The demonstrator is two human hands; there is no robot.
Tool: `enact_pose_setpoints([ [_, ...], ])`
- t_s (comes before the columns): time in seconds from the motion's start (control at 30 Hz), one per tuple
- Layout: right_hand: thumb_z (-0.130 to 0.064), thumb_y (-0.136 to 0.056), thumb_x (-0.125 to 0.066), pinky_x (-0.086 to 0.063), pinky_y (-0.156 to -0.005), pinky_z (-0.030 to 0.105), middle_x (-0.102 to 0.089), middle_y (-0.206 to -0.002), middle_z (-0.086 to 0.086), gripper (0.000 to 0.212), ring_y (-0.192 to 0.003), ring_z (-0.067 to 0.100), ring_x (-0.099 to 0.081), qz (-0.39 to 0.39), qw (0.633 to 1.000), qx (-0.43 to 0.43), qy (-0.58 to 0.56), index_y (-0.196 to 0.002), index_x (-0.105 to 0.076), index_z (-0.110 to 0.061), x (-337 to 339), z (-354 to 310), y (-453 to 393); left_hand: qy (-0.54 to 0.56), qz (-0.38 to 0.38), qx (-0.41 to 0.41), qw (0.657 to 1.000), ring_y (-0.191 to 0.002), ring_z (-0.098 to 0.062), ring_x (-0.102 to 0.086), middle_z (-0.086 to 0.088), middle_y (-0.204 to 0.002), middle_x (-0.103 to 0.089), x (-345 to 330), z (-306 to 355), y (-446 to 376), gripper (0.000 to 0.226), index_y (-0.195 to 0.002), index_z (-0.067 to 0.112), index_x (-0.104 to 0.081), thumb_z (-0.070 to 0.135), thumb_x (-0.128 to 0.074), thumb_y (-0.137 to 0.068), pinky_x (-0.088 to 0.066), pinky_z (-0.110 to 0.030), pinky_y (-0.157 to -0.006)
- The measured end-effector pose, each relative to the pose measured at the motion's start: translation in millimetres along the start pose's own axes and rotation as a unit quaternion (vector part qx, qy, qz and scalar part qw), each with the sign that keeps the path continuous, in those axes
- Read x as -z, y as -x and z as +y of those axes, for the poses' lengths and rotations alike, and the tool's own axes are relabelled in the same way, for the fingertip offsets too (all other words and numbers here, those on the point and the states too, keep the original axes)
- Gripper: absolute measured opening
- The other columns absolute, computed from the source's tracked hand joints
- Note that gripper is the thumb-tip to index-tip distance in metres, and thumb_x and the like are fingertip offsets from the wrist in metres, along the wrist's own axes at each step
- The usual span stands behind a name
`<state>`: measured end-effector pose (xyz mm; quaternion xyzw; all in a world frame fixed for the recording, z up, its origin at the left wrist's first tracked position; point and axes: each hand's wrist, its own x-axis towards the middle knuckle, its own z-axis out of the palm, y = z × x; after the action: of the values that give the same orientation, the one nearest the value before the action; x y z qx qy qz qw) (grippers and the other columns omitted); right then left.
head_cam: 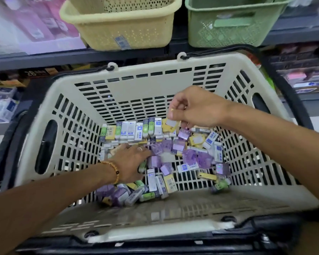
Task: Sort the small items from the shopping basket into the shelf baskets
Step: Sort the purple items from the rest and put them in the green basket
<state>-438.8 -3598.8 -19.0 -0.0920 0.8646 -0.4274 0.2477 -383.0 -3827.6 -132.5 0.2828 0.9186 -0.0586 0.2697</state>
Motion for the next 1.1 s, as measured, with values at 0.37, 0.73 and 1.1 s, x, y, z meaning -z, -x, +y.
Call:
enact_pose_setpoints([
  [0.37, -0.025, -0.093, -0.065, -0.059, -0.064, 0.027, -0.069, -0.083, 0.002, 0.012, -0.067, 0.009, -0.07, 0.024, 0.999, 0.017, 0.014, -0.094, -0.067, -0.013, 5.4, -5.1, -0.2, 0.206, -0.02, 0.068, 0.976, -0.098, -0.023, -0.057, -0.006, -0.113, -0.052, -2.1, 5.8, -1.0, 0.067, -0.13, 0.014, -0.038, 0.01, -0.076, -0.075, -0.053, -0.038, -0.083],
  [0.73, -0.024, -0.093, -0.065, -0.059, -0.066, 0.03, -0.067, -0.08, 0.001, 0.012, -0.067, 0.012, -0.07, 0.013, 0.999, 0.023, 0.023, -0.093, -0.067, -0.013, 0.5, -6.5, -1.6, 0.196, -0.16, 0.027, 0.967, -0.087, -0.019, -0.054, -0.003, -0.099, -0.055, -3.6, 1.7, -1.4, 0.034, -0.113, 0.013, -0.047, 0.011, -0.066, -0.085, -0.051, -0.032, -0.077],
  [1.1, -0.025, -0.093, -0.066, -0.06, -0.071, 0.035, -0.067, -0.077, -0.001, 0.012, -0.068, 0.013, -0.07, 0.007, 0.999, 0.019, 0.027, -0.091, -0.066, -0.013, -2.2, -6.4, -7.0, 0.128, -0.298, 0.02, 0.946, -0.104, -0.022, -0.052, -0.008, -0.126, -0.052, 11.8, 7.0, 0.6, 0.082, -0.139, 0.01, -0.036, 0.04, -0.077, -0.074, -0.046, -0.024, -0.079],
])
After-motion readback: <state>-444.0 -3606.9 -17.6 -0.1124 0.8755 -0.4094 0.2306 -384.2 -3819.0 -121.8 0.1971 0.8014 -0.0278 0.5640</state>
